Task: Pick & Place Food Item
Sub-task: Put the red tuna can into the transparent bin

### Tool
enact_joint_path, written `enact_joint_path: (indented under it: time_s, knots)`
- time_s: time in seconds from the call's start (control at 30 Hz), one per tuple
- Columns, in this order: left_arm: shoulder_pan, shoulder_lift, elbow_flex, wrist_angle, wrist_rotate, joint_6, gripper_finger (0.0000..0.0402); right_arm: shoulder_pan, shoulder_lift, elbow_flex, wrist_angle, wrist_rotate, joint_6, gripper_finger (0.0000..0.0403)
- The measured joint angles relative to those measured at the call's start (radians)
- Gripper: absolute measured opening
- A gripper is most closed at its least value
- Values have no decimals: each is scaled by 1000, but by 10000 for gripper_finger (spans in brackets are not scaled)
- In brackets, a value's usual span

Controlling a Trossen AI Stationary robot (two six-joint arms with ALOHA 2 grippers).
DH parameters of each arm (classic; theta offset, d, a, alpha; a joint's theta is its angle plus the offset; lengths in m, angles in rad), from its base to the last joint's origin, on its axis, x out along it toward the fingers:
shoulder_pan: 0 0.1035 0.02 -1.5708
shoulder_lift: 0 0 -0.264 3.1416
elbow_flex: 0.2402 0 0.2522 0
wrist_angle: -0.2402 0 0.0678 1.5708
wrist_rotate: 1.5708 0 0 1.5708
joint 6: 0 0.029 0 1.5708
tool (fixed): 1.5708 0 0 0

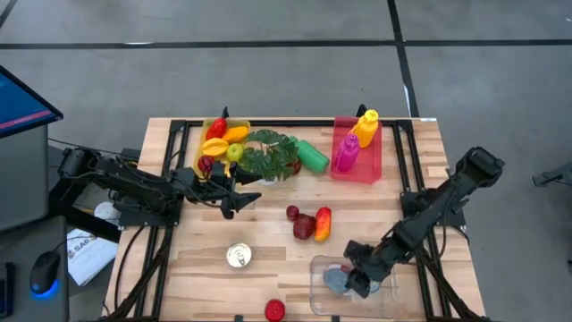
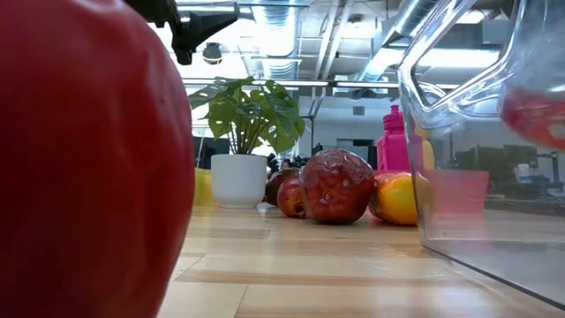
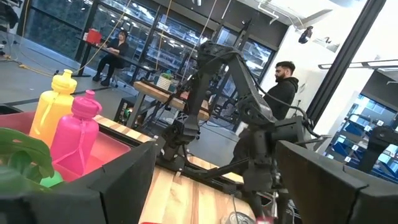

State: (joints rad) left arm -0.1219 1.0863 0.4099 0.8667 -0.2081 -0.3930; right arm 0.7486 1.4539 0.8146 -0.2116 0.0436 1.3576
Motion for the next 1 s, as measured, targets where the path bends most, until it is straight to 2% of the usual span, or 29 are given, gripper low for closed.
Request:
enact_joint_path:
  time_s: [0.23,0.5,0.7,1.0]
  knots:
    - [0,0,0,-25,0,0,321,0,66,3,124,-9,29,149]
    - [0,0,0,-23,0,0,321,5,63,5,161,-35,69,151]
    - [0,0,0,-23,0,0,321,16,73,66,165,-91,73,151]
    - [0,0,0,-42,0,0,321,31,74,72,64,16,134,151]
